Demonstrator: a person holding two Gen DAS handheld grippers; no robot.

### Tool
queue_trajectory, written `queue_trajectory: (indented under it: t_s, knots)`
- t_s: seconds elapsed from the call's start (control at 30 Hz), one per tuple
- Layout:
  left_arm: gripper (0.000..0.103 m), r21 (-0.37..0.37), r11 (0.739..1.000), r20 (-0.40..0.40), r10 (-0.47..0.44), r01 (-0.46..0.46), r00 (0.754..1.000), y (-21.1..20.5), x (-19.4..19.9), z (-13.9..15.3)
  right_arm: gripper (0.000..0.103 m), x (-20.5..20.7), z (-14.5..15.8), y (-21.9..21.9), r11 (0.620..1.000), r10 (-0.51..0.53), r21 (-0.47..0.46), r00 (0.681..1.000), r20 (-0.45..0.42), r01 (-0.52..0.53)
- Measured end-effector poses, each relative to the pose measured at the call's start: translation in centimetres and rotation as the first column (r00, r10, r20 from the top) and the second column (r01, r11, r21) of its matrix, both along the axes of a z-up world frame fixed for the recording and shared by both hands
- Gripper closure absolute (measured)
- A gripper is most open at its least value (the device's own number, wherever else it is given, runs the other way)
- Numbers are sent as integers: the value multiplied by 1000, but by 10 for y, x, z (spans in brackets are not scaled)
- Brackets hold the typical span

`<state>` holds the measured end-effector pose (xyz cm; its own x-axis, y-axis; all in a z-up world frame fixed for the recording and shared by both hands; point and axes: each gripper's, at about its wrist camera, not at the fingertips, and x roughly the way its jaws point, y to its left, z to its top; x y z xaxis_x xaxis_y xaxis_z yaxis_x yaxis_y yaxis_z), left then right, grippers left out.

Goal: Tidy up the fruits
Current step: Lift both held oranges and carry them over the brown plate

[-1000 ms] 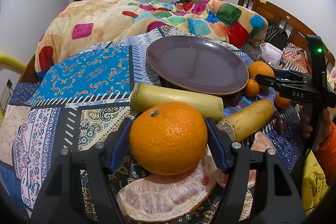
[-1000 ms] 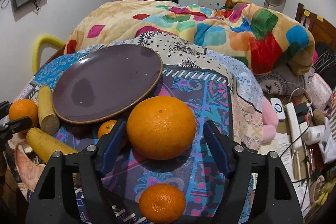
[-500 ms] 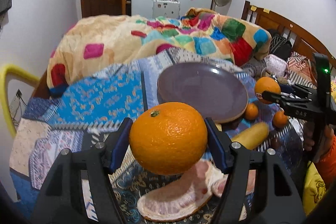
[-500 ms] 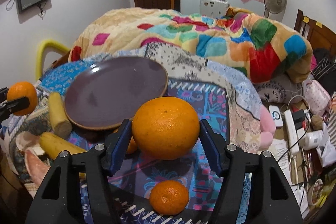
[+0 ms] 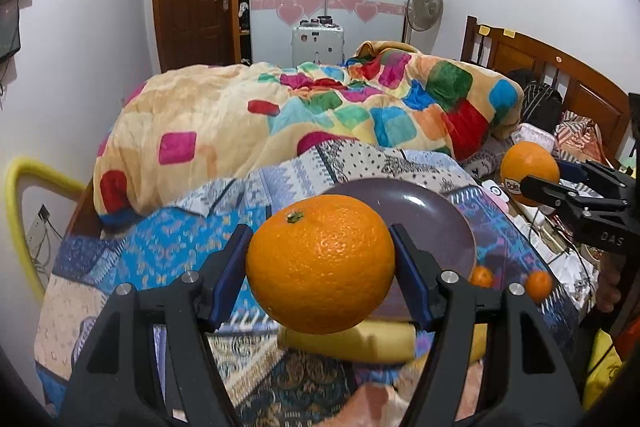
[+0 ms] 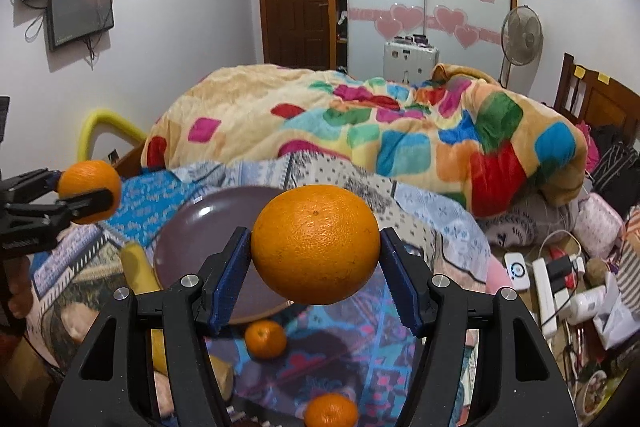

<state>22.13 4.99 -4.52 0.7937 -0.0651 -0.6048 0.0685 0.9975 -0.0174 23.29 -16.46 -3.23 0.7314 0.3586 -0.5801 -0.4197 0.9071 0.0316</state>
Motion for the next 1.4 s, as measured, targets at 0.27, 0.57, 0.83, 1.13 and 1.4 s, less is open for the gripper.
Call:
queue_trajectory:
  t_s: [0.27,0.57,0.83,1.13,1.4]
  knots:
    - [35,-3,1000,-36,-12,12,999,-2,35,-3,42,16,2,13,1000,4,10,1000,17,-4]
    - [35,4,999,-104,-33,34,994,-5,76,-14,42,46,-13,32,999,23,-28,999,-25,-24]
    - [35,-16,999,-214,-45,42,976,-4,114,-37,42,82,-42,47,995,43,-79,986,-164,-56]
    - [35,-55,996,-307,-78,65,948,-9,144,-58,42,96,-57,60,988,82,-105,967,-241,-110]
    - [35,-63,996,-382,-85,66,920,-15,157,-73,41,96,-68,70,980,101,-140,954,-282,-144]
